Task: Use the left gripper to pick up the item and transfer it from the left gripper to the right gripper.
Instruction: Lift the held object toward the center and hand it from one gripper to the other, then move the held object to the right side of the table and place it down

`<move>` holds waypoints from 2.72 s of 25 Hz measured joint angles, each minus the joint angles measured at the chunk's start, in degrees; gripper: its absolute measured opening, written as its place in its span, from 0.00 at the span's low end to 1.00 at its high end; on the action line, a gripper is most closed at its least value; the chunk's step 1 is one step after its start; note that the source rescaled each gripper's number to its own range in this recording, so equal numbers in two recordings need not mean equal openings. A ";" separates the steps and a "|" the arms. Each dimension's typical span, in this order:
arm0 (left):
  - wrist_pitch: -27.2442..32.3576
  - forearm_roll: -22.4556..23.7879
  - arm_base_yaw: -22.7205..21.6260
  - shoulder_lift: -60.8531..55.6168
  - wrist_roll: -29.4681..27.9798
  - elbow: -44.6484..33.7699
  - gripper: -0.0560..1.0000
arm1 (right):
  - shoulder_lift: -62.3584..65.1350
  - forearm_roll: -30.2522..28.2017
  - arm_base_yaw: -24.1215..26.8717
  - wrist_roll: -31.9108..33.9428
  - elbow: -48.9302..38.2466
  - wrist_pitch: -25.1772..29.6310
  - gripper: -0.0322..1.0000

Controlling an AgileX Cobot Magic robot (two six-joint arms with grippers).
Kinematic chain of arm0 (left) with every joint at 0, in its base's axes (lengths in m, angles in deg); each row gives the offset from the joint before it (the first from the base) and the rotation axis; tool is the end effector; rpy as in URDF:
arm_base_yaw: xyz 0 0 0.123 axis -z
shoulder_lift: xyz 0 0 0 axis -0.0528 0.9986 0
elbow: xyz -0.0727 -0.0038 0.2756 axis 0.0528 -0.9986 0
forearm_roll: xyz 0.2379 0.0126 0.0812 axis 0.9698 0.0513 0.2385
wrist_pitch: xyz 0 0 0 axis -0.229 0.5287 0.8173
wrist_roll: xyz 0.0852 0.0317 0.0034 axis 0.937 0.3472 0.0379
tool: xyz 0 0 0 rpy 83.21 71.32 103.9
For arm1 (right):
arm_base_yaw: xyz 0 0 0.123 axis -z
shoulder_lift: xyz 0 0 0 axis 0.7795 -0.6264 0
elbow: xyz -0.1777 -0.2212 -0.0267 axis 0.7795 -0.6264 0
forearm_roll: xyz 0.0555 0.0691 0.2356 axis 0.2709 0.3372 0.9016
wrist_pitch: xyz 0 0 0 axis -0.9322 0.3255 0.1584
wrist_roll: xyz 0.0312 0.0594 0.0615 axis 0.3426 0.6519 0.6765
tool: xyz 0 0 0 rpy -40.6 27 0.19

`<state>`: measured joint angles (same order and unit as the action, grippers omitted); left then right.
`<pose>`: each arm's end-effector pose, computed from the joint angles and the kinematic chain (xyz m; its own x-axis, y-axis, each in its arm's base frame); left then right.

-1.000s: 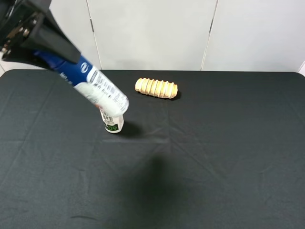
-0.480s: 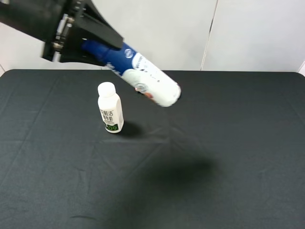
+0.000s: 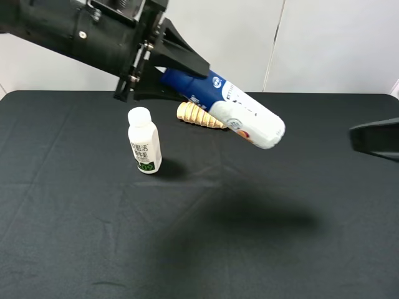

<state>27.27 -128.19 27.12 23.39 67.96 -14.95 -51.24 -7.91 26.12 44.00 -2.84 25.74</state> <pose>0.2715 -0.1913 0.2753 -0.9335 0.0156 -0.3582 0.3115 0.5299 -0.7888 0.0978 0.0635 0.3396 -0.4324 -0.4148 -0.8006 -0.6407 0.7661 -0.0508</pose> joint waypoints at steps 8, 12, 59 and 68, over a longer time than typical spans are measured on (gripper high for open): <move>-0.02 -1.61 0.55 0.57 0.16 0.00 0.07 | -12.08 -2.81 -11.30 -3.21 5.26 -3.93 1.00; -0.02 -2.29 0.55 0.56 0.16 0.00 0.07 | -17.90 -5.35 -16.09 -3.40 6.49 -7.39 1.00; 10.54 -4.63 0.55 0.40 -0.92 0.28 0.93 | -31.70 -12.31 -19.09 -3.95 6.62 -16.78 0.10; 12.61 -3.60 0.49 -1.72 -0.92 0.28 1.00 | -31.70 -12.37 -19.09 -3.84 6.62 -16.61 0.10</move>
<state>39.88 -131.79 27.61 21.67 67.04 -14.67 -82.94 -20.28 7.03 40.16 3.77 9.13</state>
